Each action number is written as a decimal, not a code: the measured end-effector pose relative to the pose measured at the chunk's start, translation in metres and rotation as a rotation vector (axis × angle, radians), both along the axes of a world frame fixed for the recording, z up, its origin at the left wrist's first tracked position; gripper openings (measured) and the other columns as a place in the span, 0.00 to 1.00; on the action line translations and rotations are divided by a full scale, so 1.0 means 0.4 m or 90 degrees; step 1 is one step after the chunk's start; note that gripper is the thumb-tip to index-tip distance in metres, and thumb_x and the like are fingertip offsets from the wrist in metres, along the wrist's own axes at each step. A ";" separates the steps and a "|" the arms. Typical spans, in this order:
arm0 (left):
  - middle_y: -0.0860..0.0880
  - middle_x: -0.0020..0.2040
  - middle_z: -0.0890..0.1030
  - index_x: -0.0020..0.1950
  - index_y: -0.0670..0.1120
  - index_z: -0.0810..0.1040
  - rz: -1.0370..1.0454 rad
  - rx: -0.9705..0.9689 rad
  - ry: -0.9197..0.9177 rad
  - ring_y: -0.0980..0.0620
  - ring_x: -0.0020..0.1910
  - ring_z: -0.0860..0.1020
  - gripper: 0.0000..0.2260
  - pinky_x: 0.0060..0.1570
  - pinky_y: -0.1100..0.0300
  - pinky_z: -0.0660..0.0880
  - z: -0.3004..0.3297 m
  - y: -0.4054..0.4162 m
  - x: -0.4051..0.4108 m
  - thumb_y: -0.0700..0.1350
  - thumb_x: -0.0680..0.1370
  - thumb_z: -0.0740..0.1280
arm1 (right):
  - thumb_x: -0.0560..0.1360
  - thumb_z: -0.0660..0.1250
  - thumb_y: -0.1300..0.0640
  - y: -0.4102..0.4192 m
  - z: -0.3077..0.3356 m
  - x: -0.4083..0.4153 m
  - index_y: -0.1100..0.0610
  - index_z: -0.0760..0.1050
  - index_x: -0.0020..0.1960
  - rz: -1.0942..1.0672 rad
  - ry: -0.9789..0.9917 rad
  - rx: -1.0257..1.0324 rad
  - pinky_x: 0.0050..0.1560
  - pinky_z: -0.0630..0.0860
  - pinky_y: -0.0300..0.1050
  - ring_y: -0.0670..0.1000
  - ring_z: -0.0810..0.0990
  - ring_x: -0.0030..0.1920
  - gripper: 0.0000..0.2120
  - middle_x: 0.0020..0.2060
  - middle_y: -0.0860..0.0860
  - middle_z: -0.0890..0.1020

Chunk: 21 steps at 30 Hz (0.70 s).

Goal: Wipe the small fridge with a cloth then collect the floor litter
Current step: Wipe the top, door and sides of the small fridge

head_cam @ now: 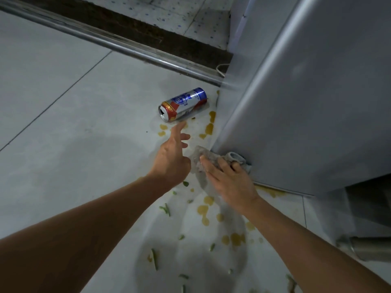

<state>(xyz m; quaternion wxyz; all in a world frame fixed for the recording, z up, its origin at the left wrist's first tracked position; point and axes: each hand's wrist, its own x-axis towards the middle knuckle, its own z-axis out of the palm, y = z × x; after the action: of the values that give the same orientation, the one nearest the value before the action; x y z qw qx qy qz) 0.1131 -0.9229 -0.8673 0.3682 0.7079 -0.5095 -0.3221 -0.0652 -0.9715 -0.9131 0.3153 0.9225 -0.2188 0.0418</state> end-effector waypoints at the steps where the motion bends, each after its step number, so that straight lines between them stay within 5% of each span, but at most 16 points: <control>1: 0.48 0.66 0.72 0.73 0.49 0.54 -0.005 0.003 -0.005 0.53 0.59 0.72 0.36 0.45 0.67 0.68 -0.002 0.002 0.001 0.28 0.70 0.64 | 0.59 0.77 0.54 0.003 -0.006 -0.001 0.52 0.80 0.59 -0.003 0.005 0.028 0.42 0.76 0.44 0.51 0.81 0.53 0.27 0.64 0.44 0.77; 7: 0.49 0.67 0.71 0.73 0.50 0.55 -0.052 0.008 -0.028 0.52 0.63 0.72 0.36 0.49 0.65 0.69 0.014 0.009 -0.027 0.29 0.70 0.64 | 0.59 0.77 0.52 0.007 0.047 -0.022 0.51 0.80 0.58 0.019 0.000 0.046 0.44 0.76 0.44 0.50 0.80 0.51 0.27 0.61 0.42 0.78; 10: 0.49 0.68 0.72 0.73 0.50 0.56 -0.065 -0.007 -0.027 0.51 0.63 0.72 0.35 0.52 0.65 0.69 0.029 -0.003 -0.046 0.29 0.70 0.63 | 0.68 0.73 0.57 -0.007 0.122 -0.066 0.52 0.79 0.56 0.039 -0.102 -0.066 0.45 0.68 0.49 0.55 0.72 0.51 0.17 0.63 0.45 0.78; 15: 0.50 0.67 0.73 0.72 0.51 0.58 -0.073 -0.004 -0.036 0.53 0.62 0.73 0.35 0.50 0.63 0.71 0.020 -0.028 -0.082 0.29 0.69 0.63 | 0.77 0.66 0.56 -0.031 0.165 -0.149 0.54 0.77 0.53 0.025 -0.220 -0.156 0.49 0.68 0.53 0.56 0.70 0.52 0.06 0.65 0.44 0.76; 21: 0.51 0.63 0.76 0.69 0.52 0.61 -0.029 -0.019 -0.051 0.51 0.61 0.74 0.33 0.51 0.63 0.72 -0.003 -0.030 -0.123 0.29 0.68 0.62 | 0.66 0.73 0.57 -0.017 0.029 -0.166 0.50 0.79 0.60 0.048 -0.018 -0.059 0.52 0.67 0.52 0.55 0.74 0.57 0.22 0.64 0.40 0.75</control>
<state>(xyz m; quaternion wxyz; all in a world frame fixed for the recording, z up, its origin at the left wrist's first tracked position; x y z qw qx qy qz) 0.0638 -0.9347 -0.8685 0.3510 0.7028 -0.5444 -0.2942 -0.1315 -0.9783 -0.9016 0.3525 0.9139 -0.1860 0.0767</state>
